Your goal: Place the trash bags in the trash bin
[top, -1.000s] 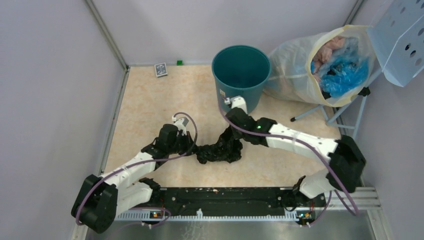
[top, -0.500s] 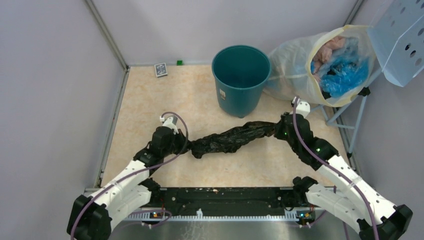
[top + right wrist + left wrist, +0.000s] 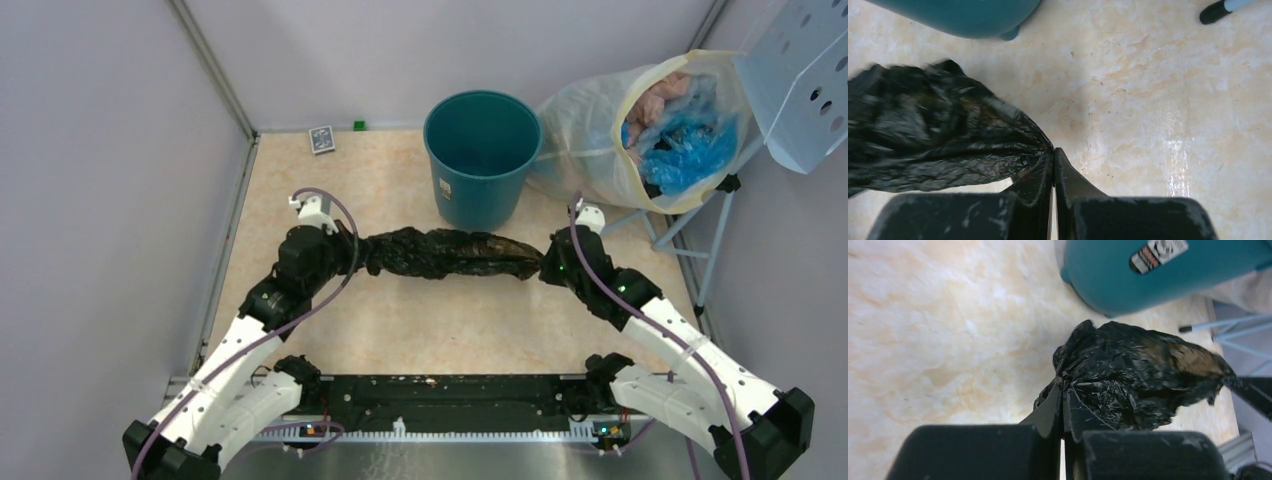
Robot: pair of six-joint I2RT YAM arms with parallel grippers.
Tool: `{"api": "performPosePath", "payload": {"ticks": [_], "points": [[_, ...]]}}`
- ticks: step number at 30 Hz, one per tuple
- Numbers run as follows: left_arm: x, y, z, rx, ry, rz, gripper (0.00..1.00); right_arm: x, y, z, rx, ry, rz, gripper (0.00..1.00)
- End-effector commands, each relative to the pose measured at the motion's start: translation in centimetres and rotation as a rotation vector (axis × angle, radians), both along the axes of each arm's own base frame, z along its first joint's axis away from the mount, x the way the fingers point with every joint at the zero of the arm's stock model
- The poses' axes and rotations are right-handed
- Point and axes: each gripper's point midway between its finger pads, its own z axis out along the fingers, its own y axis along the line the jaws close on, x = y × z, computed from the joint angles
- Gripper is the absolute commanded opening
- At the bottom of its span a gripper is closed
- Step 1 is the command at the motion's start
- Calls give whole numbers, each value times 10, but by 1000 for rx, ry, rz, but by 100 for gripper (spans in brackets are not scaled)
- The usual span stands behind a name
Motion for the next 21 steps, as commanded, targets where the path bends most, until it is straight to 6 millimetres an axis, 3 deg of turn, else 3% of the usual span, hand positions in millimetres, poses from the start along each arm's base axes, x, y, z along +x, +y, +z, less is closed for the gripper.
{"api": "performPosePath", "payload": {"ticks": [1,3,8,9,11,15,18,21], "points": [[13,38,23,104,-50,177,0,1,-21,-5,-2,11,-160,0],[16,38,28,104,-52,181,0,-2,-19,-9,18,23,-160,0],[13,7,32,53,-45,20,7,-13,24,-4,105,33,117,2],[13,4,32,47,-46,1,8,-15,29,-2,114,36,154,13],[11,-8,31,28,-39,-68,12,-20,37,2,122,33,228,44],[11,-28,22,1,-4,-165,14,-31,63,18,169,-18,437,67],[13,-39,25,-26,8,-211,12,-36,82,39,143,-69,552,68],[15,-49,37,-67,1,-240,13,-45,118,61,65,-152,683,65]]}}
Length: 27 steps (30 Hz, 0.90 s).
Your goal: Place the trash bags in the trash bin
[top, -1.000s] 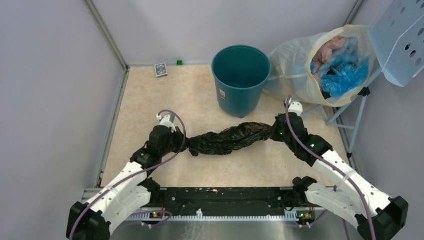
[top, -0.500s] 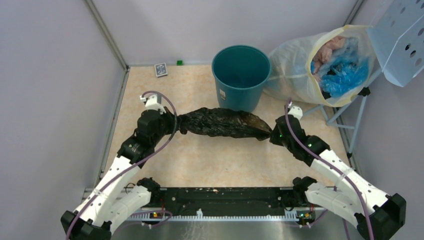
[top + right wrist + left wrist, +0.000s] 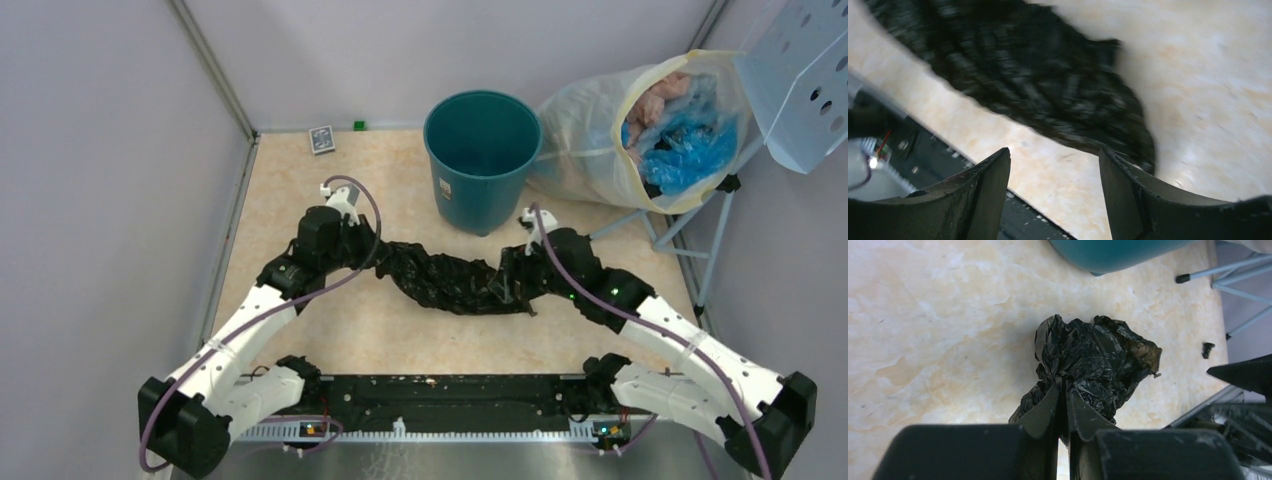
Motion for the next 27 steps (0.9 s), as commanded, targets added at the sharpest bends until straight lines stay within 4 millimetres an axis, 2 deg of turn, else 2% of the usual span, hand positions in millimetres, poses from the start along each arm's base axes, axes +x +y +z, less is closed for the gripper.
{"api": "performPosePath", "payload": {"ticks": [1,5,7,10,12,13,14,17,18,19,21,23,26,27], "points": [[9,-26,54,-131,-108,-95,13,-5,64,58,19,-215,250,64],[4,-36,63,-196,-79,-131,12,-11,118,67,38,-291,367,64],[1,-39,65,-222,-59,-137,12,-10,140,62,10,-318,389,64],[-4,-39,65,-254,-33,-127,11,-9,166,60,-2,-354,420,63],[-7,-41,66,-274,-20,-131,10,-8,177,56,-35,-383,414,63],[-10,-42,67,-286,-14,-138,10,-1,177,53,-69,-398,379,62],[-11,-43,68,-295,-8,-143,10,5,177,48,-104,-401,351,57],[-13,-43,70,-301,-14,-150,10,22,166,44,-188,-390,230,23],[-12,-42,70,-293,-21,-145,11,23,164,46,-189,-389,221,7],[-11,-40,69,-279,-28,-136,13,21,162,49,-175,-386,216,0],[-6,-35,66,-244,-48,-125,30,12,160,60,-115,-377,230,0],[-1,-28,62,-200,-61,-103,56,5,154,78,-41,-366,229,0],[1,-20,58,-171,-56,-89,72,7,136,91,35,-290,207,0],[0,-19,57,-174,-49,-96,74,8,130,96,67,-266,200,0]]}}
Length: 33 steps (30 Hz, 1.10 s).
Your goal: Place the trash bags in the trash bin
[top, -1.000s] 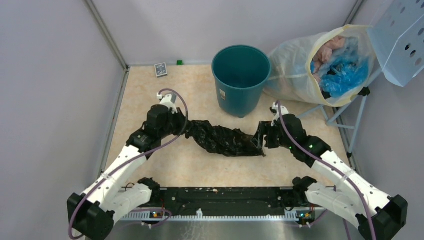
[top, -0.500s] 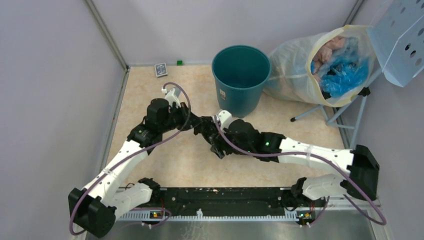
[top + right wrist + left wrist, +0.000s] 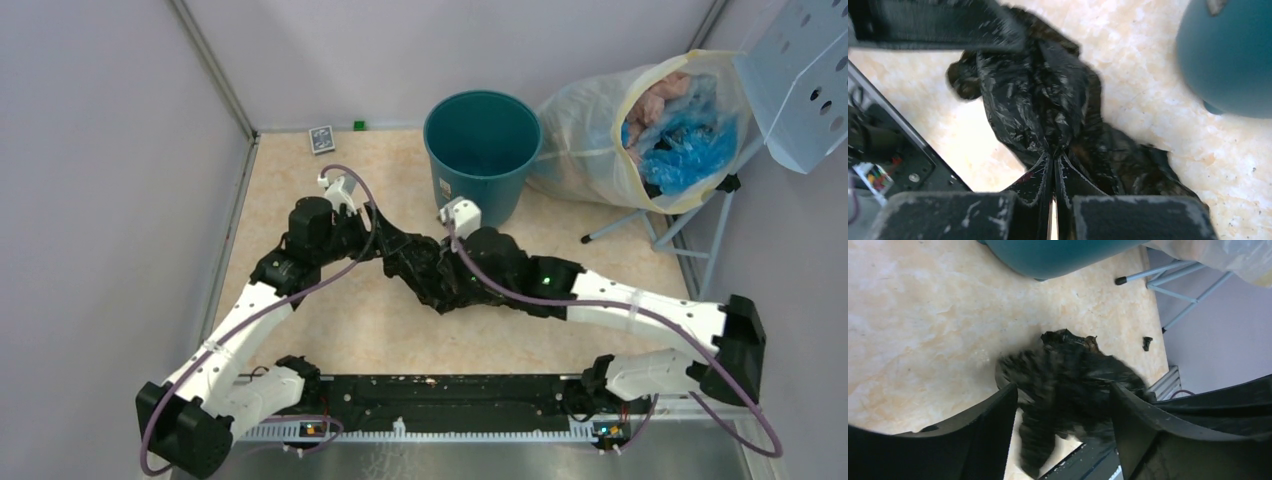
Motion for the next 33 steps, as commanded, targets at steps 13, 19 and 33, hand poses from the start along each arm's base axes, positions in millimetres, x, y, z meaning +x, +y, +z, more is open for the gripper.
{"api": "performPosePath", "payload": {"ticks": [13,19,33], "points": [[-31,19,26,-37,-211,-66,90,18,-57,69,328,231,-92,0],[-44,16,7,-79,-184,-90,98,31,-70,59,328,287,-228,0],[-51,-6,-11,-227,-253,-193,93,39,-47,64,499,354,-241,0]]}}
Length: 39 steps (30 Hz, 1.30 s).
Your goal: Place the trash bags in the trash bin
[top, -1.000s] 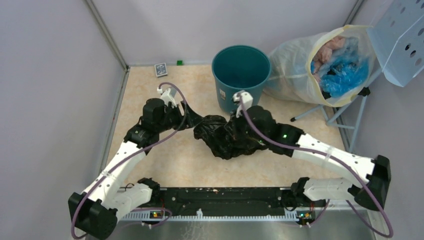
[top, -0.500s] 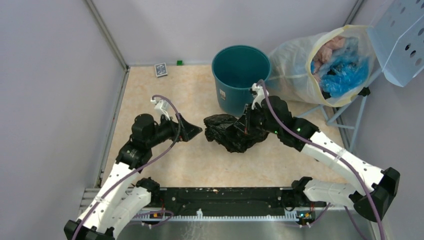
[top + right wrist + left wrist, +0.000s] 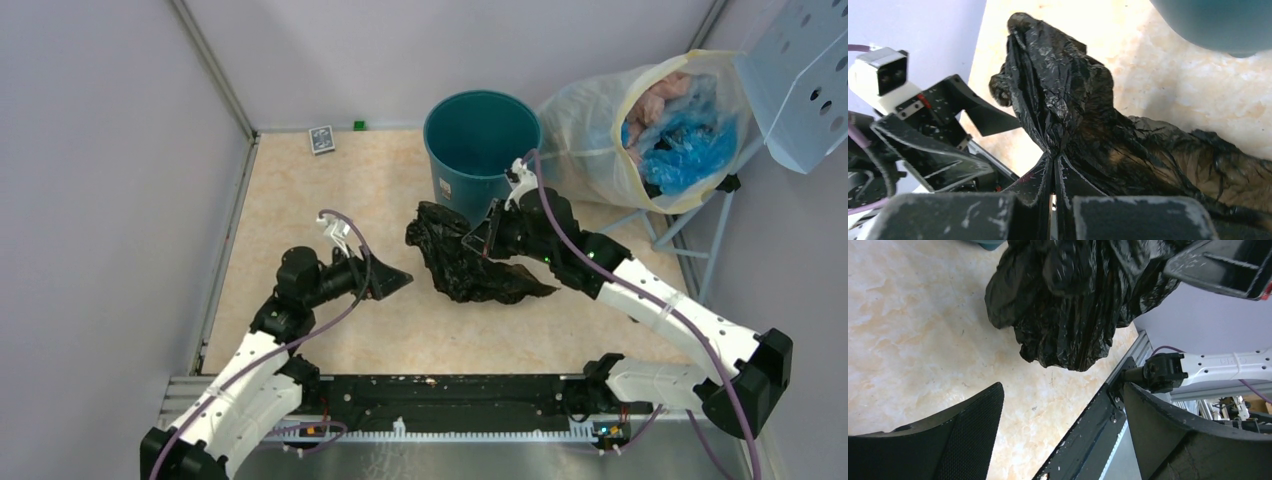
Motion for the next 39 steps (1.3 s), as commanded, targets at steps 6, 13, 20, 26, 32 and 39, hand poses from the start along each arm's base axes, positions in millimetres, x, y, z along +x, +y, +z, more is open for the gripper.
{"api": "performPosePath", "payload": {"ticks": [6,13,20,26,32,39], "points": [[22,-22,24,-105,-144,-43,91,1,13,11,86,-2,22,0],[40,-43,23,-130,-157,-69,78,-3,17,13,105,0,52,0],[59,-59,14,-164,-115,-91,62,-6,15,12,101,8,58,0],[62,-60,0,-186,-58,-103,0,8,-16,10,-5,-36,-87,0],[70,-27,-36,-19,45,46,0,25,-75,11,-223,-145,-285,0],[56,-21,-28,24,76,26,0,28,-90,-5,-483,-211,-174,23]]}}
